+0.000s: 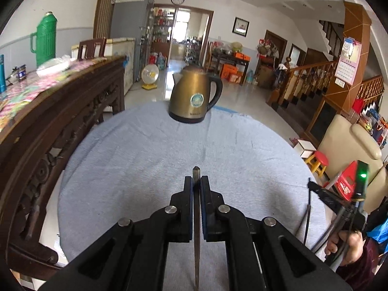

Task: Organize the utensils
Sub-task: 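Raise both held chopsticks upright above the cloth, then carry both chopsticks over the green cup and lower them in, then push both chopsticks down into the green cup among the utensils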

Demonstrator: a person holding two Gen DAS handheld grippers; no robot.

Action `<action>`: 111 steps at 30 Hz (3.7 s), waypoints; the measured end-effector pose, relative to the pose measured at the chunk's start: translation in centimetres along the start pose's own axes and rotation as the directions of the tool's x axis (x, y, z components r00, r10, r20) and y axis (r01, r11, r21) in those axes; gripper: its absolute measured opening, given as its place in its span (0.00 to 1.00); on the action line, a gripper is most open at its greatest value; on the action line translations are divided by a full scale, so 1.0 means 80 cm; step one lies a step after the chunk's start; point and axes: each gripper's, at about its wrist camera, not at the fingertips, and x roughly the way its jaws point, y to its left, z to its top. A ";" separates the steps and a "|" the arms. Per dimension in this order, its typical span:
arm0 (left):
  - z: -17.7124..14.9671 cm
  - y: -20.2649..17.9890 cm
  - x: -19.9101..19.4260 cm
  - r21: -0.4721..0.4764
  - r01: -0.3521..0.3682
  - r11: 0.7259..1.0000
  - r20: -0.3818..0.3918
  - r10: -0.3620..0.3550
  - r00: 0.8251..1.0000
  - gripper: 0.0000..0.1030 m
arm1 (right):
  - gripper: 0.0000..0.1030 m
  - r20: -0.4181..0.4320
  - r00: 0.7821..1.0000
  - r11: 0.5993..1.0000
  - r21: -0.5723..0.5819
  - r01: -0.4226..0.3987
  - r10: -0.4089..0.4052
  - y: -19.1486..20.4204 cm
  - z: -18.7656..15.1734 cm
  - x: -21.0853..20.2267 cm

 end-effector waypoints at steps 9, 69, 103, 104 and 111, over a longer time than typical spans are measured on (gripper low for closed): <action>-0.023 -0.017 -0.070 0.015 0.000 1.000 0.097 -0.002 0.995 0.05 | 0.06 0.249 0.968 0.999 0.027 -0.040 0.032 0.019 -0.026 -0.130; -0.026 -0.138 -0.182 0.136 0.098 0.986 0.207 -0.125 0.970 0.05 | 0.06 0.555 0.800 0.974 -0.140 -0.178 0.227 0.169 -0.051 -0.270; -0.042 -0.145 -0.151 0.137 0.069 0.988 0.140 -0.088 0.986 0.05 | 0.06 0.501 0.839 0.977 -0.128 -0.172 0.213 0.157 -0.071 -0.246; -0.042 -0.144 -0.151 0.137 0.068 0.988 0.139 -0.087 0.987 0.05 | 0.06 0.499 0.840 0.977 -0.129 -0.172 0.214 0.158 -0.071 -0.245; -0.047 -0.139 -0.142 0.128 0.066 0.990 0.119 -0.081 0.990 0.05 | 0.06 0.484 0.848 0.976 -0.134 -0.173 0.217 0.159 -0.075 -0.242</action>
